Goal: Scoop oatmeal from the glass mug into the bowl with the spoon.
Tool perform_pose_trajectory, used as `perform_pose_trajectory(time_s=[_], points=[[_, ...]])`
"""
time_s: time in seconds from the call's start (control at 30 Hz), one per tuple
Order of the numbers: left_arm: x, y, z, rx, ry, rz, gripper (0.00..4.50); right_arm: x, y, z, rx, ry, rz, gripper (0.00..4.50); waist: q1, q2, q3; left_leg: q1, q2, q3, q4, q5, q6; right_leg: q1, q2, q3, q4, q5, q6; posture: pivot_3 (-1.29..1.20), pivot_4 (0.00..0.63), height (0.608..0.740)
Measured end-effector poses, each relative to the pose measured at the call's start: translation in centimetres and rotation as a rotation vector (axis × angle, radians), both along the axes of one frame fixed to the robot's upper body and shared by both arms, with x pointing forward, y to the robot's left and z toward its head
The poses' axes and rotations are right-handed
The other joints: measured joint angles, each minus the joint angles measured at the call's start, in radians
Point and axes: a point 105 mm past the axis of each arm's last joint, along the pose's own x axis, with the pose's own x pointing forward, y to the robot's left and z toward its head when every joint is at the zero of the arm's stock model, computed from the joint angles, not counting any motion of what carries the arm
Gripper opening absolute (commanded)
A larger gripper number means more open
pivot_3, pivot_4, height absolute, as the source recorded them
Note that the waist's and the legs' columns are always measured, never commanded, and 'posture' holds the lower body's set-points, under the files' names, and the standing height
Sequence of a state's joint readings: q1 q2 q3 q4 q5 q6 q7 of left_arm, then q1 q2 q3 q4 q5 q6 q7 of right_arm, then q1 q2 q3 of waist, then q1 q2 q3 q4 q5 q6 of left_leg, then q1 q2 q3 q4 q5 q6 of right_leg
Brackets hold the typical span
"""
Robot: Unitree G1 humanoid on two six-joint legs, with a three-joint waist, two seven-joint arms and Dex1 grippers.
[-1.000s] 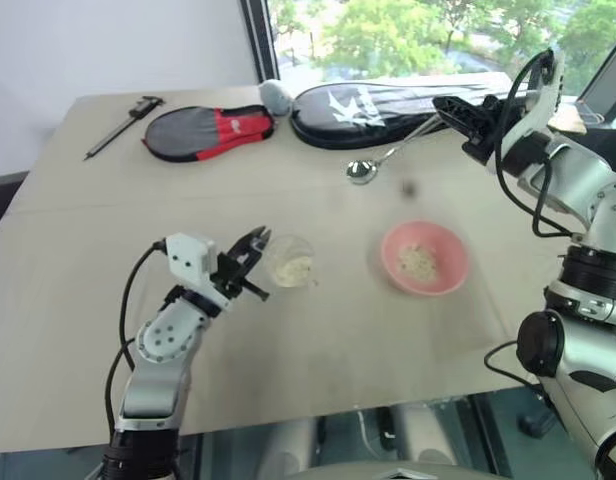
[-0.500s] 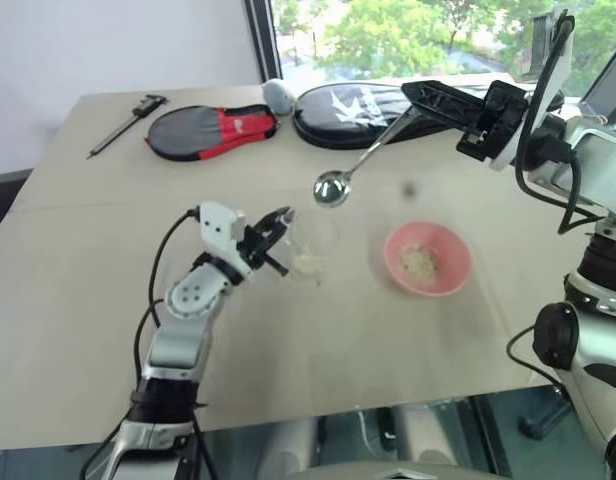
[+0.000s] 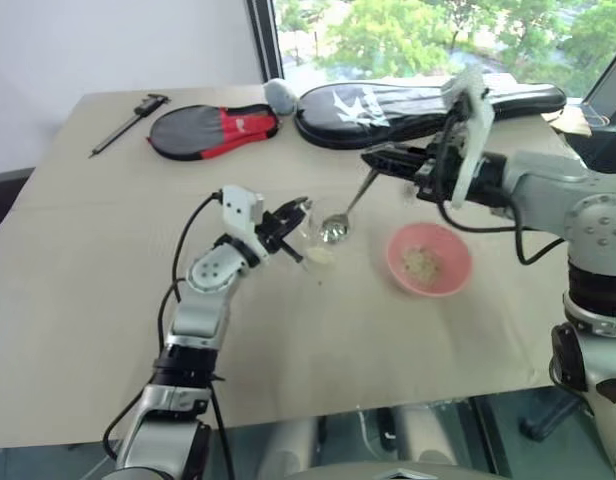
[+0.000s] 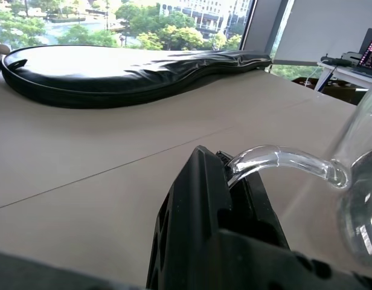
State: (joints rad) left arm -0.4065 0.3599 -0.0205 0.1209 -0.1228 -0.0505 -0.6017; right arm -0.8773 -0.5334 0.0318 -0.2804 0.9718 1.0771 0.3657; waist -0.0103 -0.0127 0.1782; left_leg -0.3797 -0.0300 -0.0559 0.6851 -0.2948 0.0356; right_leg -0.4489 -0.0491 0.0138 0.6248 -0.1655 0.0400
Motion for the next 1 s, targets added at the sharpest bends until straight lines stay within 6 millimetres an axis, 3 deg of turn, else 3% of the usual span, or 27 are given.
perform_pose_trajectory(time_s=[0.57,1.0], points=[[-0.1,-0.7,-0.3,-0.011,-0.009,-0.013,0.10,-0.6,1.8,-2.9,-0.034,0.115,0.013,0.00,0.000,0.000,0.000,-0.001,-0.001,-0.002,0.000,0.000,0.000,0.000,-0.001,-0.001,0.000,0.000,0.000,0.00,0.150,0.740],[-0.1,-1.1,-0.5,-0.045,-0.030,0.021,0.10,1.1,-0.7,-1.1,0.135,0.343,-0.104,0.00,0.001,0.000,0.000,-0.001,-0.001,-0.002,0.000,0.000,0.000,0.000,-0.002,-0.002,0.000,0.000,0.000,0.00,0.150,0.740]])
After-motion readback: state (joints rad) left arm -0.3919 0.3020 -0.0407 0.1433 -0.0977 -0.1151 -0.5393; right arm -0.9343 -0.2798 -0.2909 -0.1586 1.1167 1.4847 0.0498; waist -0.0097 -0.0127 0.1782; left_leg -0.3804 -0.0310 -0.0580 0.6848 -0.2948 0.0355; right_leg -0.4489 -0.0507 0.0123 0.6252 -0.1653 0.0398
